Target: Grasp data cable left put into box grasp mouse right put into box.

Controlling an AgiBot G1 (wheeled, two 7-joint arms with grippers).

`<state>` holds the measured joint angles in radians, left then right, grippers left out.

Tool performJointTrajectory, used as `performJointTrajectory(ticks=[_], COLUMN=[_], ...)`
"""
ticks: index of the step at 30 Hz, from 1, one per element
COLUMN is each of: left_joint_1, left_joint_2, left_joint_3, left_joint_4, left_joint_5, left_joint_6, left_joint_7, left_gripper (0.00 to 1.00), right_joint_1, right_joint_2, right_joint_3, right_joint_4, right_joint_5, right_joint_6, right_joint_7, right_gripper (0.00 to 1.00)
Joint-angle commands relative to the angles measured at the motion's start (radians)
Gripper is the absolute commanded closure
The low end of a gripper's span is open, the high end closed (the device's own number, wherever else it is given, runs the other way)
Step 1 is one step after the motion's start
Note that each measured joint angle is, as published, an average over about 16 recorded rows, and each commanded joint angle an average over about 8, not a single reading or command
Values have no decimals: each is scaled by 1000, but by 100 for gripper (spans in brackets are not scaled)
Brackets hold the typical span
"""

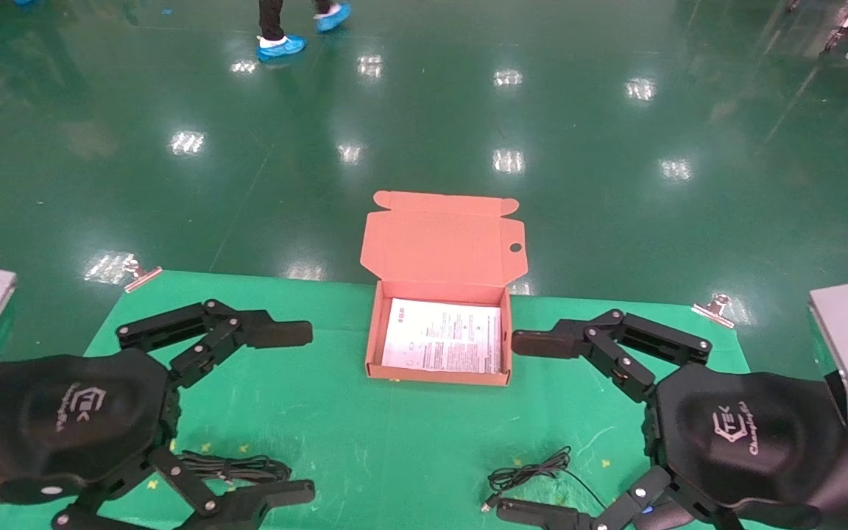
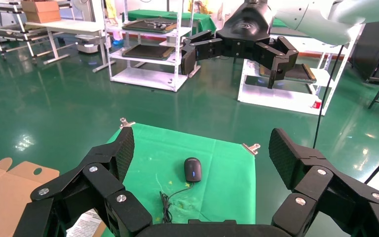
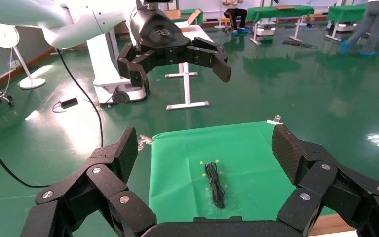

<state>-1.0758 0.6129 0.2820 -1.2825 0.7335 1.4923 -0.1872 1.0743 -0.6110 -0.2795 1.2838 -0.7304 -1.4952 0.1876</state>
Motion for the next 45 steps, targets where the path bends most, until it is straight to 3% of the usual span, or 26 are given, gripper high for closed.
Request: performJointTrajectory(ticks=[1, 25, 34, 45], left_joint_1=[0, -8, -81, -218], left_joint_2=[0, -1, 8, 64], left_joint_3=[0, 9, 67, 195], left_joint_4=[0, -2, -14, -22], left_joint_5=[0, 22, 158, 435], left_joint_6=[0, 3, 7, 33], left_joint_7=[0, 1, -17, -41], left_gripper=[0, 0, 0, 0], right_joint_1=[0, 5, 56, 178], right_joint_2=[0, 10, 28, -5], right_joint_3=[0, -5, -40, -140], right_joint_4=[0, 6, 51, 69], right_joint_5=[0, -32, -191, -508], right_joint_6=[0, 5, 14, 6], right_joint_7=[0, -11, -70, -198], right_gripper=[0, 0, 0, 0])
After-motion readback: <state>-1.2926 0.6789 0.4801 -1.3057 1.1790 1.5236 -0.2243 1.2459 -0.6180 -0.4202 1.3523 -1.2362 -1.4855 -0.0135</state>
